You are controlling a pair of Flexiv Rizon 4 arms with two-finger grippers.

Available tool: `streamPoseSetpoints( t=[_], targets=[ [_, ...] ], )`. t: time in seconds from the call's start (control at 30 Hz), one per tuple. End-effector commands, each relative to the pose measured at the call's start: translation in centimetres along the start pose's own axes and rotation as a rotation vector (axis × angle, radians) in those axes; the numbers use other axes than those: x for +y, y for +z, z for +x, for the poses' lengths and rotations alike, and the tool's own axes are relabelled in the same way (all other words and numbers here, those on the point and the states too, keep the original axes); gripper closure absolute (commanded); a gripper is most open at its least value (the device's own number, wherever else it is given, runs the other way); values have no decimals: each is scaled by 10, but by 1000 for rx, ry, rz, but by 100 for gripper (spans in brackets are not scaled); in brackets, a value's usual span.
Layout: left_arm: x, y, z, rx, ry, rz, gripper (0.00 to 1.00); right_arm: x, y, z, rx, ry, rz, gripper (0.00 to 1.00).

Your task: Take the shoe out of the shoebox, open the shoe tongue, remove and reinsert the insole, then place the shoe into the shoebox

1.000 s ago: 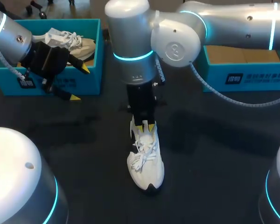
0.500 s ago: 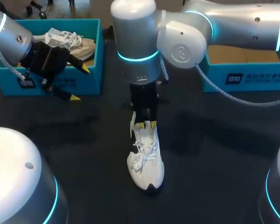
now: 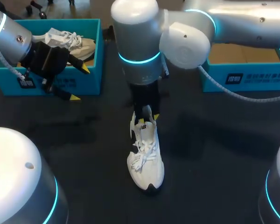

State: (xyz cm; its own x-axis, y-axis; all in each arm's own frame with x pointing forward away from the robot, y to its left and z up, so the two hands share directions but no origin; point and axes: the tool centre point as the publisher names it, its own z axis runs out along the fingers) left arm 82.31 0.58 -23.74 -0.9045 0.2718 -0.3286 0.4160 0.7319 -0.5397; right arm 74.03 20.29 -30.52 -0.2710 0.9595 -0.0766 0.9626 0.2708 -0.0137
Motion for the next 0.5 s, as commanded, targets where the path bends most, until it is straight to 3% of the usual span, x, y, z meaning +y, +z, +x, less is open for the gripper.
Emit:
streamPoseSetpoints(
  t=[0.03, 0.1, 0.13, 0.17, 0.5],
  targets=[
    [0, 0, 0, 1, 0, -3, 0, 1, -19, -3, -21, -203, -103, 59],
    [0, 0, 0, 1, 0, -3, 0, 7, -25, -1, 0, -311, -144, 59],
    [0, 0, 0, 1, 0, -3, 0, 9, -27, -1, 4, -327, -147, 54],
    [0, 0, 0, 1, 0, -3, 0, 12, -30, -1, 2, -315, -164, 0],
    [0, 0, 0, 1, 0, -3, 0, 12, -30, -1, 2, -315, -164, 0]
  ],
)
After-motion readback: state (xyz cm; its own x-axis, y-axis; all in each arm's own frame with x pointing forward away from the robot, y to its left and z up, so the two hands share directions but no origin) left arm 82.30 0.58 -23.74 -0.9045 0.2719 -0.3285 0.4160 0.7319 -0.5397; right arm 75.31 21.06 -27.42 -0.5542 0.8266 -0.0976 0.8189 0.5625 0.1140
